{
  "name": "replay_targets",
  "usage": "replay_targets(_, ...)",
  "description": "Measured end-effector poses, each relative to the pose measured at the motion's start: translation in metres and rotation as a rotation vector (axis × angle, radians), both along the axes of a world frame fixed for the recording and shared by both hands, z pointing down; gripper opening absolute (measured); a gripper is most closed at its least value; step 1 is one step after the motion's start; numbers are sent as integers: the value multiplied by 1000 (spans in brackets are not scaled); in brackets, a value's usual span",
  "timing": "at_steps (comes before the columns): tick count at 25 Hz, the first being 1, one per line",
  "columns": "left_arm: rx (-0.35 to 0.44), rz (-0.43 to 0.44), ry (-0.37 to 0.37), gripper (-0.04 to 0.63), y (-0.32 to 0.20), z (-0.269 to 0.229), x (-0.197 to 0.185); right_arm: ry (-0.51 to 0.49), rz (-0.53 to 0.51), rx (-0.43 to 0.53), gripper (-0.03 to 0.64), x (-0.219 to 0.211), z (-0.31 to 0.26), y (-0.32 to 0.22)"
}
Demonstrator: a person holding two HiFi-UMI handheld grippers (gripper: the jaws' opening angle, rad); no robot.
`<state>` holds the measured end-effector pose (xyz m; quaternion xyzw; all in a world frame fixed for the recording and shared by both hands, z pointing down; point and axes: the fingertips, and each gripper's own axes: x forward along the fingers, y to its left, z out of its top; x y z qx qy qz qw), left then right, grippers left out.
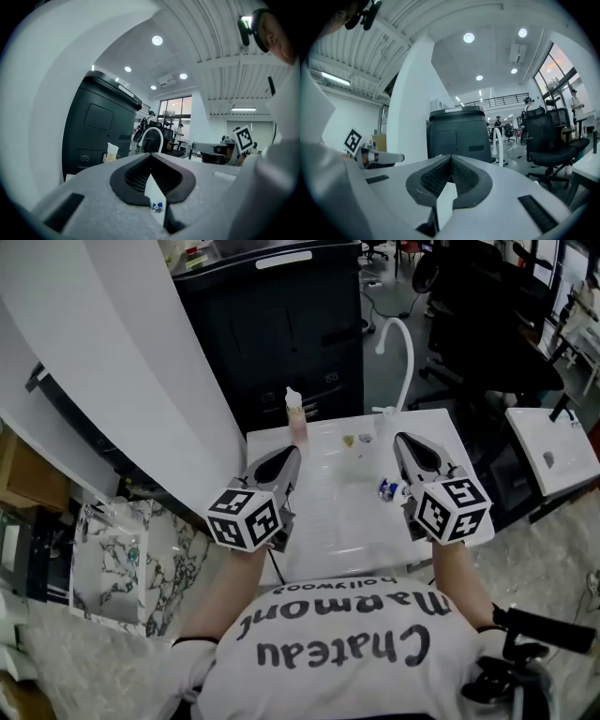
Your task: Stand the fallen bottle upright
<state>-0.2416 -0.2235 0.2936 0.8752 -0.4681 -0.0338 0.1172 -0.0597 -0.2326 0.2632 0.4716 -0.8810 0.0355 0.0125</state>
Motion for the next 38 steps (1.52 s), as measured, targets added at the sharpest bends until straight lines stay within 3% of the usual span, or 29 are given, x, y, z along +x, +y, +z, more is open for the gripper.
replay_targets(3,3,-59,-5,14,17,0,12,-114,-54,-36,14,10,-4,3)
replay_targets(5,21,-102,-25,14,29,-1,21,-137,-90,-87,14,15,0,5)
replay_targets(11,47,-212,-25,14,58,0,54,-58,-174,-146,14,35,17,24)
replay_targets(15,55,-259,-67,14,76,2,81,-50,-224,-153,14,58,23,45)
replay_targets(20,60,-300,-65,14,103,5,113,-64,-256,-154,14,92,28,69)
replay_targets(29,-16,-348,-25,14,158,47,166,-18,-274,-201,14,150,61,114)
replay_targets(38,-81,-398,7,14,199,75,174,10,-269,-252,14,173,88,136)
